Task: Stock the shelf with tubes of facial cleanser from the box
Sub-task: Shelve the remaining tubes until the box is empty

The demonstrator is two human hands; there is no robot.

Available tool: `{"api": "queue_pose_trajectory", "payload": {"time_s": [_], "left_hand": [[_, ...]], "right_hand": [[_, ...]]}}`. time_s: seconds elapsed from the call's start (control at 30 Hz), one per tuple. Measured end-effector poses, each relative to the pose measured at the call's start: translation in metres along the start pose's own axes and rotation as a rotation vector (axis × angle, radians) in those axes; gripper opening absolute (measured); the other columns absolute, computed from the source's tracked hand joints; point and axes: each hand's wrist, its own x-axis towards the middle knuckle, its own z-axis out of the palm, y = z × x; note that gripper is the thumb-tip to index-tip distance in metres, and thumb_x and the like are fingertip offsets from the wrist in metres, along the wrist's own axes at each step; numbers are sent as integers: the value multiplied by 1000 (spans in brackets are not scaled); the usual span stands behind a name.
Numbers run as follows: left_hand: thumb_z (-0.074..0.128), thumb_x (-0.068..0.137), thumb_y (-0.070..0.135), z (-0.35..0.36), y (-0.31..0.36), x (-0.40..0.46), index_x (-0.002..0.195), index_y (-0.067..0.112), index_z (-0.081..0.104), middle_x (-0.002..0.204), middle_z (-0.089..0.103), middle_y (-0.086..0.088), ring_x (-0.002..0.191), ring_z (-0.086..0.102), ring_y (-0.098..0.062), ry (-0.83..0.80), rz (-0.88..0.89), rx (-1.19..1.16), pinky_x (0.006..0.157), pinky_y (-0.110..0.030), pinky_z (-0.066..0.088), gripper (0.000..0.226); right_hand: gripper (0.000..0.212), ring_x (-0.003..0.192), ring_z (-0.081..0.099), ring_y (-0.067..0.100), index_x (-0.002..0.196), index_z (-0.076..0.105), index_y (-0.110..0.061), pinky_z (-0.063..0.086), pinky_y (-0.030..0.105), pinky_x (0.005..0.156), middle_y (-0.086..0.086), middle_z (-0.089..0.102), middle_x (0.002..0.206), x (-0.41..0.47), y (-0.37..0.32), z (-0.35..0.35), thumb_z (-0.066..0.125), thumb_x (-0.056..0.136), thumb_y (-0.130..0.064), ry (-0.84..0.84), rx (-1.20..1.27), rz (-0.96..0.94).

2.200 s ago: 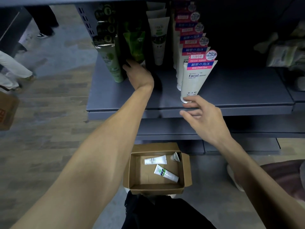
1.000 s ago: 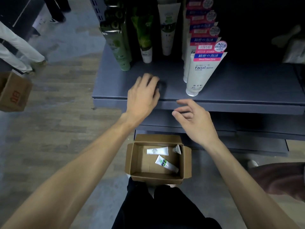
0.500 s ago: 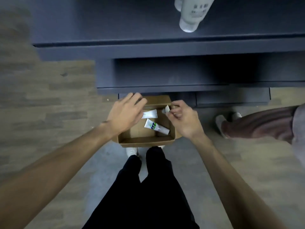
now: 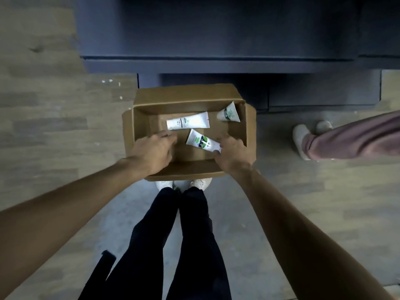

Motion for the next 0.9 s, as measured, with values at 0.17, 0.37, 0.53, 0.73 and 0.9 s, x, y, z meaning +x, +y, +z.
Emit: {"api": "queue_pose_trajectory", "payload": {"time_s": [0.17, 0.37, 0.53, 0.73, 0.9], "left_hand": [[52, 91, 25, 38, -13, 3, 117, 24, 53, 114, 58, 1, 100, 62, -24, -45, -66, -25, 73, -35, 53, 26], [59, 90, 17, 66, -20, 34, 118, 18, 58, 116, 59, -2, 101, 61, -23, 59, -203, -177, 75, -35, 53, 27], [56, 92, 7, 89, -23, 70, 119, 9, 65, 116, 63, -9, 95, 65, -30, 313, -130, -267, 80, -41, 56, 29], [60, 86, -5, 112, -31, 110, 134, 8, 55, 134, 55, -9, 121, 51, -31, 268, -35, -144, 93, -46, 52, 50], [61, 82, -7, 115, -29, 129, 141, 13, 42, 137, 47, -5, 122, 46, -28, 263, -54, 87, 91, -36, 48, 65]], "right_hand": [[27, 107, 63, 29, 120, 57, -10, 50, 34, 83, 10, 64, 116, 41, 4, 30, 60, 94, -16, -6, -145, -22], [33, 116, 58, 27, 130, 50, -15, 49, 34, 87, 9, 57, 128, 76, 14, 64, 53, 97, -15, -50, -303, -106], [36, 113, 60, 28, 129, 50, -13, 50, 35, 85, 9, 55, 129, 90, 20, 78, 58, 95, -13, 9, -306, -145], [39, 114, 60, 28, 132, 48, -12, 51, 34, 85, 9, 58, 126, 102, 24, 84, 60, 95, -16, 27, -333, -139], [43, 117, 58, 28, 136, 44, -12, 48, 33, 89, 10, 54, 131, 110, 22, 87, 59, 96, -20, -4, -413, -173]]}}
